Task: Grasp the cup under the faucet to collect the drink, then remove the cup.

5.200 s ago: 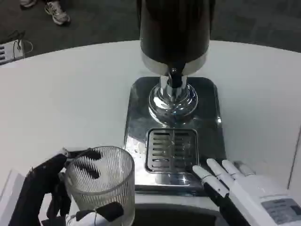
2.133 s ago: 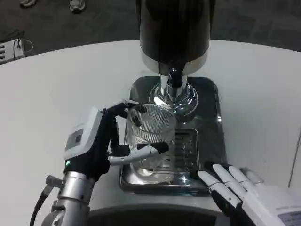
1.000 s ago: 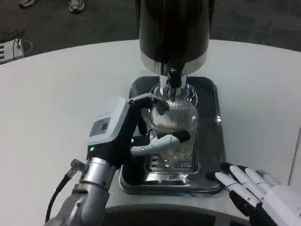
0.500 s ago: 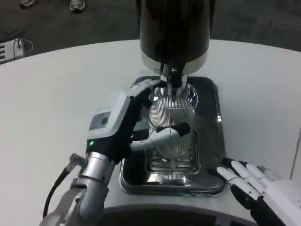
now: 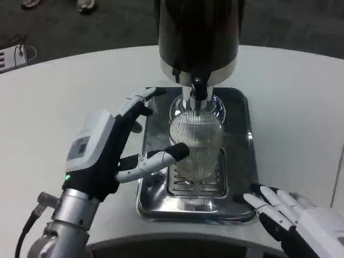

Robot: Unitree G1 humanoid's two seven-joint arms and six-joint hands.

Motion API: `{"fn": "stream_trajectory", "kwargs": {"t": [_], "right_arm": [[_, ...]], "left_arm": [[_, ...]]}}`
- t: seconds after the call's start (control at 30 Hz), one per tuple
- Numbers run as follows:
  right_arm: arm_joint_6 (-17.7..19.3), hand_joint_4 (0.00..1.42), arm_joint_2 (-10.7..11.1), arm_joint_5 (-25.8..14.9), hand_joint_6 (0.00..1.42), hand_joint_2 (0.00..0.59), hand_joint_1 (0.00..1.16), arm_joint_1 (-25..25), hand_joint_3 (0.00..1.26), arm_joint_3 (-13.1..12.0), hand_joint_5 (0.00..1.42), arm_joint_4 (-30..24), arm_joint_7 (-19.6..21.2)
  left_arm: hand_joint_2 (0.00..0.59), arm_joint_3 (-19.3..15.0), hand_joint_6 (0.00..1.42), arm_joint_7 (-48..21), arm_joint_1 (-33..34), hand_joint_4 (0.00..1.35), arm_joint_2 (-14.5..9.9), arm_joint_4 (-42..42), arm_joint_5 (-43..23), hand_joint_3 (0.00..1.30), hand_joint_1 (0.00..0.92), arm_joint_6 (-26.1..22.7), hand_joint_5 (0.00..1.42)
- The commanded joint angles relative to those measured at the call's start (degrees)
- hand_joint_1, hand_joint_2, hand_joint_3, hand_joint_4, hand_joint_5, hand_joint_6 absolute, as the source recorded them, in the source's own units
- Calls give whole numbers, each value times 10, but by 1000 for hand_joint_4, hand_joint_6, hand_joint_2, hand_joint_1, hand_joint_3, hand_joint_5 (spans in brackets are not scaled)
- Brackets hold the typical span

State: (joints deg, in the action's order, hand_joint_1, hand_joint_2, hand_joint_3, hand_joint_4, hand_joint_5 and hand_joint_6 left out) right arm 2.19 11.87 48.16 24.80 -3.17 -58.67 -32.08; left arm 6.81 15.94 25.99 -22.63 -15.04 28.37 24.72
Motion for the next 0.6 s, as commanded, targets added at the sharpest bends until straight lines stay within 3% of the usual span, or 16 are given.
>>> {"fn": "stream_trajectory", "kwargs": {"t": [0.03,0.2,0.37,0.6], "right_arm": [[-6,0,-1,5,0,478,512,-3,113,11,4,5,7],[-11,0,-1,12,0,478,513,-14,114,21,4,9,6],[-15,0,-1,21,0,478,513,-25,114,33,4,12,3],[-22,0,-2,28,0,478,514,-28,114,44,11,12,3]], "left_arm": [[52,-41,404,-39,-42,241,-4,61,-73,308,32,15,306],[67,-69,349,-96,-49,254,-1,113,-162,317,31,31,289],[70,-74,355,-188,-15,209,-1,169,-265,212,7,-1,301],[75,-72,331,-277,41,111,3,197,-333,146,0,-63,251]]}}
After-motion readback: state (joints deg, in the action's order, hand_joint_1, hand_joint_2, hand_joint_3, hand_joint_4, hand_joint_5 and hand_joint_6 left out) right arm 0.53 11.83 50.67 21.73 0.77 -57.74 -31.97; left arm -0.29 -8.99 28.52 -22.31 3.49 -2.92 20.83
